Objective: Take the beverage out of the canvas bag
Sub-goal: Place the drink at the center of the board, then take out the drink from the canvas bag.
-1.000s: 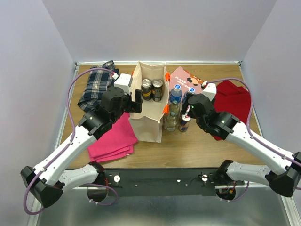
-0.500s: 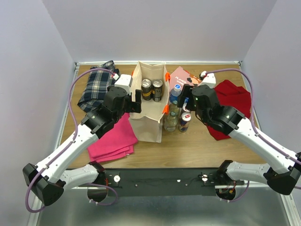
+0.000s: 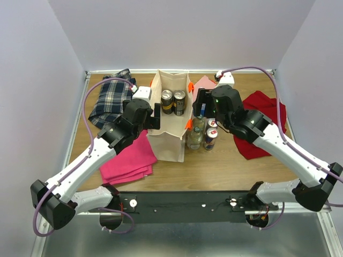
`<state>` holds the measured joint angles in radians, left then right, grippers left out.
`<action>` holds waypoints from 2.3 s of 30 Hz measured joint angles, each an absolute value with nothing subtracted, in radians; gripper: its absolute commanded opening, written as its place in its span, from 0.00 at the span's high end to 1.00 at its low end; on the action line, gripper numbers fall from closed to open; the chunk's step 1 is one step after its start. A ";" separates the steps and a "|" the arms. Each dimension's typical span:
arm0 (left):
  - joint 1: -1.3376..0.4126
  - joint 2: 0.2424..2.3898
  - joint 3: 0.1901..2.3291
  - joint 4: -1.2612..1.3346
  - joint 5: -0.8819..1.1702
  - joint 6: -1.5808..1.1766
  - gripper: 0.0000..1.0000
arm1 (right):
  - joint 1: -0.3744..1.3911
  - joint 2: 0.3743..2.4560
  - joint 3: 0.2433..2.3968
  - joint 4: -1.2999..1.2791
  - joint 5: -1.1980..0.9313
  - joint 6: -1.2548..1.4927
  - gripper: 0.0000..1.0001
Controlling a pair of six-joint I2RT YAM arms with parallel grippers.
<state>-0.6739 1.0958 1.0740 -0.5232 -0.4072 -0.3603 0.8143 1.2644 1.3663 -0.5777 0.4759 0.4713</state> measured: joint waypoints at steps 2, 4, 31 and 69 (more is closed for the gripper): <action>-0.674 1.106 1.075 -0.525 -0.407 -0.360 0.05 | 0.814 1.281 1.393 -0.579 0.462 0.461 0.18; -0.674 1.110 1.075 -0.526 -0.406 -0.361 0.09 | 0.814 1.301 1.424 -0.578 0.445 0.443 0.18; -0.673 1.110 1.075 -0.501 -0.299 -0.341 0.44 | 0.814 1.581 1.696 -0.577 0.201 0.334 0.25; -0.669 1.061 1.045 -0.485 -0.279 -0.287 0.93 | 0.814 1.764 1.792 -0.597 0.116 0.335 0.26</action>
